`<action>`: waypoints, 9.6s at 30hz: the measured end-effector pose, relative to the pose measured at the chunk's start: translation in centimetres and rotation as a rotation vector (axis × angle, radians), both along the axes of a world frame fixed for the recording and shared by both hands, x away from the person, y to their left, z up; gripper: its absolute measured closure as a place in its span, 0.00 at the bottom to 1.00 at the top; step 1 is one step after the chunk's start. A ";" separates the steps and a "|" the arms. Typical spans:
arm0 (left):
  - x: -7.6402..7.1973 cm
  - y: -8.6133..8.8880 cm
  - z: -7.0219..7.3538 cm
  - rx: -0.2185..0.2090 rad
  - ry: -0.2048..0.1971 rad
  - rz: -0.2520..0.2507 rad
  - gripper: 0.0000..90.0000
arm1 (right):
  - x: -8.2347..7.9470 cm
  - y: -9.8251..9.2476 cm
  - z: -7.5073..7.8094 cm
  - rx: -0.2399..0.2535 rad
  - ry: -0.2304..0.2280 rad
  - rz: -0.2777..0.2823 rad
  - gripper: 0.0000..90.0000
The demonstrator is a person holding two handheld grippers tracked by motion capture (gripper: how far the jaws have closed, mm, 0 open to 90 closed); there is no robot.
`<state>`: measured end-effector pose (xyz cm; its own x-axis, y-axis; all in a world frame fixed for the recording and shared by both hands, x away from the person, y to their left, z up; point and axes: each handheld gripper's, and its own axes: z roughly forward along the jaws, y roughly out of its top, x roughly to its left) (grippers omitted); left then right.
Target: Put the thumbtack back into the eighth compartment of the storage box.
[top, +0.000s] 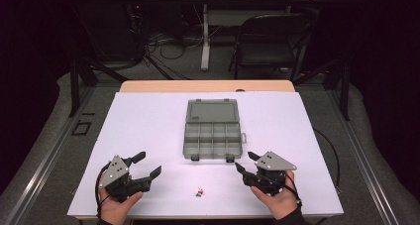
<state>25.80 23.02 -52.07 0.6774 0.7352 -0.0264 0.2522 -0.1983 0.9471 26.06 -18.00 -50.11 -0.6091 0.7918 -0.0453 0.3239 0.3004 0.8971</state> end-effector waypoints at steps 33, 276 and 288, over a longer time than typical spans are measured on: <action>0.4 -0.3 -0.4 0.018 0.032 -0.023 0.28 | 1.1 8.3 -2.5 -0.078 0.204 0.206 0.73; 0.8 0.4 -0.6 -0.009 0.064 -0.002 0.28 | 2.9 3.1 0.6 0.001 0.103 -0.001 0.52; 0.8 0.3 -0.6 -0.008 0.065 0.001 0.28 | 0.6 4.4 -0.8 -0.010 0.107 0.078 0.54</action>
